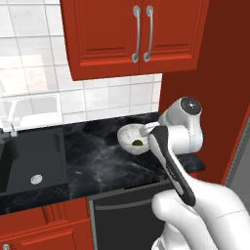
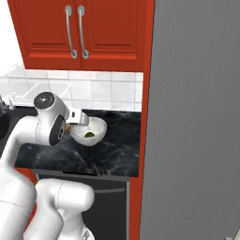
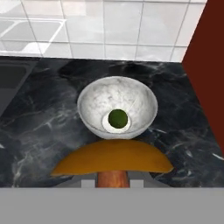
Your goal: Take the fish, mushroom, and lime from the freezer and place them in the bowl on the counter.
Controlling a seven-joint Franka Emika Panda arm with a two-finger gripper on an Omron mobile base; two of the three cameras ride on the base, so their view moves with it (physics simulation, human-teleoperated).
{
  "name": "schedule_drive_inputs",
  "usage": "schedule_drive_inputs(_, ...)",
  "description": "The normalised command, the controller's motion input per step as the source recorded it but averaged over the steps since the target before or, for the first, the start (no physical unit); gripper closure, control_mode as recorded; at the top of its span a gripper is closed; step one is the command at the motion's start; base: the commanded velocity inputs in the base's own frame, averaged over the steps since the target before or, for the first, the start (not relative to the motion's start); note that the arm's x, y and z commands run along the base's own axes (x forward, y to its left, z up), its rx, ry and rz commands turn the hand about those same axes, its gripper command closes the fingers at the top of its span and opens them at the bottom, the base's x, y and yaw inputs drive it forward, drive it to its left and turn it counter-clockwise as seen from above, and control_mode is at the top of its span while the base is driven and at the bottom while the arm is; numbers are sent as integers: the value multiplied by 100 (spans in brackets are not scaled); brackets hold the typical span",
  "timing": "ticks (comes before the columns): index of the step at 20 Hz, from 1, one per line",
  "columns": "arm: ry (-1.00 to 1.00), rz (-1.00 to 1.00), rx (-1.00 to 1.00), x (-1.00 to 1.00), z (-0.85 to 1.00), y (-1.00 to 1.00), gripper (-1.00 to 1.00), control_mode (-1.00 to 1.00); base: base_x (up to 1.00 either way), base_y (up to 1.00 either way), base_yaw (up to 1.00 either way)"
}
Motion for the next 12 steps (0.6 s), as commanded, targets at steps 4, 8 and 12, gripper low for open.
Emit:
schedule_drive_inputs(4,11,0,0,39,-30,3,100,-100,0,0,0)
schedule_drive_inputs(8,11,0,0,39,-32,0,100,-100,0,0,0)
schedule_drive_inputs(12,9,0,0,36,-35,0,100,-100,0,0,0)
